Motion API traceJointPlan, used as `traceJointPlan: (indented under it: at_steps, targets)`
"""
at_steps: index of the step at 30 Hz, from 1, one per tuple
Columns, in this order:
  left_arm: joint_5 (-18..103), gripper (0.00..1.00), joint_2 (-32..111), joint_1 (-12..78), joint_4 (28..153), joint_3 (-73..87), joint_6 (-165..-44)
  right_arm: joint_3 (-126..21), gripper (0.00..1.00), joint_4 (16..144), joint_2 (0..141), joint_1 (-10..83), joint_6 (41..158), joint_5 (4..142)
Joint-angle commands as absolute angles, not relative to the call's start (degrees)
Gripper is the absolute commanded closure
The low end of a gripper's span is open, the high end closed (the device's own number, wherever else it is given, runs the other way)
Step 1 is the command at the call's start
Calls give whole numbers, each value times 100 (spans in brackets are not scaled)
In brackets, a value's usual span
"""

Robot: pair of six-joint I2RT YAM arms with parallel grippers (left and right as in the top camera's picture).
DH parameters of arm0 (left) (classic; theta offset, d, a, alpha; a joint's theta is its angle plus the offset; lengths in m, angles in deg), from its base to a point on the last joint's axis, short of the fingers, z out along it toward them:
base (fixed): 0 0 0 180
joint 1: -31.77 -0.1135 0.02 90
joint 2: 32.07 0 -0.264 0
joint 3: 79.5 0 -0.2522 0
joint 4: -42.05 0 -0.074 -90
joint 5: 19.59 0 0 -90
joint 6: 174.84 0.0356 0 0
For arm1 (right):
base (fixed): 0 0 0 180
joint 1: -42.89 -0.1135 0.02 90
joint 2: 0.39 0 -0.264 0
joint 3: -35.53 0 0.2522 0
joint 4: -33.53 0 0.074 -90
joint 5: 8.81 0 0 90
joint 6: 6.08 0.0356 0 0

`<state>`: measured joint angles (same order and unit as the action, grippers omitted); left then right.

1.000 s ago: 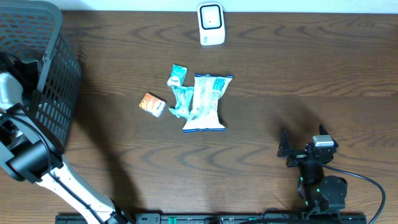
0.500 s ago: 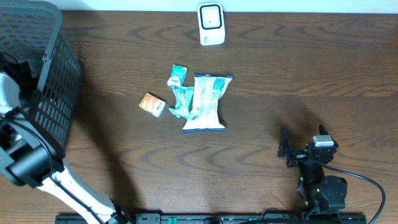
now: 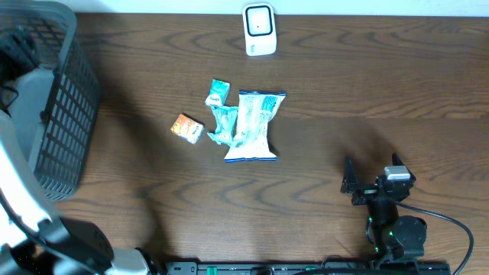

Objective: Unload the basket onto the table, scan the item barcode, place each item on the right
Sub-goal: 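Carry the Zam-Buk tin beside the other items and release it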

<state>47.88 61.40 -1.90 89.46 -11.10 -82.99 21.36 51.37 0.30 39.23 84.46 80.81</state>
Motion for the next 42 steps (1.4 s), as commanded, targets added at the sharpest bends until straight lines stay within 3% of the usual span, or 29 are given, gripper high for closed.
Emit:
traceJointPlan:
  at_steps: [1, 17, 30, 42]
  targets:
    - [4637, 41, 5666, 76, 8808, -1139, -8843, 2143, 1, 5168, 6, 3882, 8387, 8081]
    - [4646, 40, 5161, 2000, 9217, -1134, -8854, 2143, 1, 5168, 6, 3882, 8385, 8081]
    - [5765, 40, 6464, 3171, 10207, -1130, -8686, 2143, 1, 5168, 6, 3882, 8385, 8081]
    - [5807, 40, 8120, 3475, 10633, -1130, -8688, 2143, 1, 5168, 6, 3882, 8387, 8081]
